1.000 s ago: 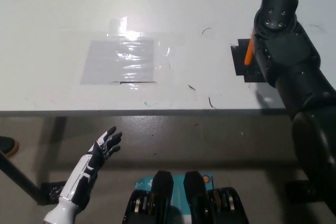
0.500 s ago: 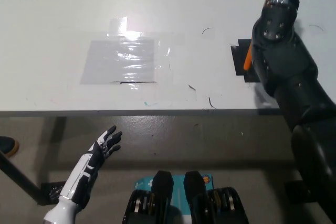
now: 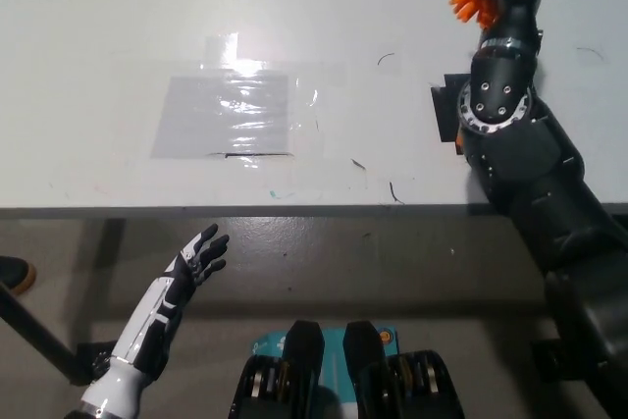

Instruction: The robot uses it right hand to pick up an extended orange duster kept in the middle of the desk and presses its handle against the desk to collapse it

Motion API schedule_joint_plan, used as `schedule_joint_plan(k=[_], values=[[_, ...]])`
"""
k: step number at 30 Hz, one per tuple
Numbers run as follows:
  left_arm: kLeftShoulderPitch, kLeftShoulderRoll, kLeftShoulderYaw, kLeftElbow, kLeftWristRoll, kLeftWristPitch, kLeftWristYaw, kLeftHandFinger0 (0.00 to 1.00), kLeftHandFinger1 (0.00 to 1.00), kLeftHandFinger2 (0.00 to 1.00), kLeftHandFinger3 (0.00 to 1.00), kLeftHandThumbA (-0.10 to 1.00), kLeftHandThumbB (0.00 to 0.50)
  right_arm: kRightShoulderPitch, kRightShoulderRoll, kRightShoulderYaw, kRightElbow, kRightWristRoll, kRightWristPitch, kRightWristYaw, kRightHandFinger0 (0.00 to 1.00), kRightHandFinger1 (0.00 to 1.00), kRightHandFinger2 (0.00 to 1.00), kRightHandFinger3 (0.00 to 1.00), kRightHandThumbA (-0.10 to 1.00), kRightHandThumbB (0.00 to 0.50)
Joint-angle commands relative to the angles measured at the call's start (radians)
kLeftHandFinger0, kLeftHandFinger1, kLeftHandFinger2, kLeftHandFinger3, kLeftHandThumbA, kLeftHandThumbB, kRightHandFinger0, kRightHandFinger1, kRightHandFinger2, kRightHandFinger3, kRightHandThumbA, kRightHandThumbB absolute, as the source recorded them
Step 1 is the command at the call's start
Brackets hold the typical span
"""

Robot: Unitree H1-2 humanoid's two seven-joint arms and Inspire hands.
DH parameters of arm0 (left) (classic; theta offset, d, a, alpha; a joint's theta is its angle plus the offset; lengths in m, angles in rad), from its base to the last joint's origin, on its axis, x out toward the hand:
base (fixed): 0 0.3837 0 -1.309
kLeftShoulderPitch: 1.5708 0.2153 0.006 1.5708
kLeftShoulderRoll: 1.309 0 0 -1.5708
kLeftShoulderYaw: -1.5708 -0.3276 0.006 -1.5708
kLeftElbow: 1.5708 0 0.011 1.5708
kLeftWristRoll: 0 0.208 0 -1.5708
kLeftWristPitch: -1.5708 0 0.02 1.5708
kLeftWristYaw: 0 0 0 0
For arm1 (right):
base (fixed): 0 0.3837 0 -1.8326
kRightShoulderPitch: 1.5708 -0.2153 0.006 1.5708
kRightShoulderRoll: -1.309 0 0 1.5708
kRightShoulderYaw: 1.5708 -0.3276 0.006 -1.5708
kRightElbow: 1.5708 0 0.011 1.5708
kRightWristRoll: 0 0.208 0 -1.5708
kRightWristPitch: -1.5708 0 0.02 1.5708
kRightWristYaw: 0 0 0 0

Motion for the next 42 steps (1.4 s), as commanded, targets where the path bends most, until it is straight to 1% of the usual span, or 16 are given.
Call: schedule_joint_plan(k=[1, 5, 8, 10, 12, 15, 17, 20, 24, 25, 30, 31, 34, 36, 39, 42], values=[[-0.012, 0.014, 0.003, -0.019, 0.005, -0.027, -0.008, 1.0, 1.0, 1.0, 1.0, 1.0, 0.1, 0.026, -0.004, 0.017, 0.034, -0.014, -0.007, -0.036, 0.0, 0.0, 0.41, 0.51, -0.1, 0.097], [-0.017, 0.015, 0.002, -0.025, -0.009, -0.011, -0.015, 1.0, 1.0, 1.0, 1.0, 1.0, 0.11, 0.052, 0.014, -0.043, 0.096, 0.063, -0.007, 0.108, 0.0, 0.08, 0.47, 0.51, -0.1, 0.133], [-0.017, 0.018, 0.002, -0.028, -0.009, -0.01, -0.017, 1.0, 1.0, 1.0, 1.0, 1.0, 0.104, 0.071, 0.003, -0.033, 0.203, 0.043, 0.013, 0.214, 0.0, 0.2, 0.61, 0.67, -0.1, 0.148], [-0.01, 0.021, 0.003, -0.033, -0.016, -0.001, -0.019, 1.0, 1.0, 1.0, 1.0, 1.0, 0.104, 0.087, -0.003, -0.043, 0.242, 0.05, 0.12, 0.255, 0.02, 0.26, 0.63, 0.7, -0.1, 0.148], [-0.005, 0.022, 0.003, -0.032, -0.008, -0.007, -0.017, 1.0, 1.0, 1.0, 1.0, 1.0, 0.109, 0.098, -0.017, -0.053, 0.26, 0.059, 0.168, 0.292, 0.05, 0.32, 0.64, 0.69, -0.1, 0.149], [-0.003, 0.022, 0.006, -0.028, -0.013, -0.011, -0.016, 1.0, 1.0, 1.0, 1.0, 1.0, 0.107, 0.106, -0.044, -0.093, 0.282, 0.093, 0.251, 0.376, 0.0, 0.25, 0.61, 0.67, -0.1, 0.136], [-0.003, 0.02, 0.006, -0.03, -0.019, -0.004, -0.018, 1.0, 1.0, 1.0, 1.0, 1.0, 0.11, 0.116, -0.06, -0.105, 0.285, 0.1, 0.269, 0.436, 0.0, 0.22, 0.59, 0.59, -0.1, 0.127], [-0.012, 0.014, 0.006, -0.017, -0.012, -0.017, -0.013, 1.0, 1.0, 1.0, 1.0, 1.0, 0.095, 0.124, -0.068, -0.123, 0.28, 0.114, 0.272, 0.485, 0.0, 0.17, 0.55, 0.51, -0.1, 0.12], [-0.004, 0.011, 0.001, -0.018, -0.003, -0.019, -0.01, 1.0, 1.0, 1.0, 1.0, 1.0, 0.095, 0.13, -0.068, -0.095, 0.273, 0.078, 0.221, 0.47, 0.0, 0.22, 0.56, 0.46, -0.1, 0.139], [-0.004, 0.012, 0.002, -0.018, -0.004, -0.019, -0.011, 1.0, 1.0, 1.0, 1.0, 1.0, 0.106, 0.117, -0.066, -0.091, 0.268, 0.073, 0.216, 0.451, 0.04, 0.32, 0.64, 0.5, -0.1, 0.15], [-0.004, 0.015, 0.004, -0.022, -0.02, -0.009, -0.017, 1.0, 1.0, 1.0, 1.0, 1.0, 0.107, 0.019, -0.081, -0.1, 0.191, 0.083, 0.146, 0.421, 0.06, 0.44, 0.78, 0.73, -0.1, 0.118], [-0.006, 0.015, 0.005, -0.022, -0.022, -0.009, -0.017, 1.0, 1.0, 1.0, 1.0, 1.0, 0.099, 0.002, -0.084, -0.102, 0.177, 0.083, 0.133, 0.409, 0.09, 0.42, 0.74, 0.73, -0.1, 0.135], [-0.007, 0.016, 0.004, -0.021, -0.023, -0.006, -0.018, 1.0, 1.0, 1.0, 1.0, 1.0, 0.094, -0.045, -0.102, -0.1, 0.086, 0.078, 0.039, 0.413, 0.0, 0.27, 0.67, 0.75, -0.1, 0.112], [-0.006, 0.017, 0.004, -0.026, -0.017, 0.002, -0.016, 1.0, 1.0, 1.0, 1.0, 1.0, 0.099, -0.084, -0.118, -0.077, 0.015, 0.034, 0.038, 0.374, 0.0, 0.27, 0.66, 0.74, -0.1, 0.134], [-0.005, 0.017, 0.003, -0.021, -0.012, -0.002, -0.014, 1.0, 1.0, 1.0, 1.0, 1.0, 0.094, -0.124, -0.14, -0.047, -0.099, -0.025, 0.032, 0.35, 0.0, 0.24, 0.6, 0.54, -0.1, 0.129], [-0.007, 0.016, 0.004, -0.017, -0.009, -0.008, -0.013, 1.0, 1.0, 1.0, 1.0, 1.0, 0.096, -0.15, -0.157, -0.021, -0.18, -0.081, 0.032, 0.323, 0.0, 0.22, 0.61, 0.58, -0.1, 0.142]])
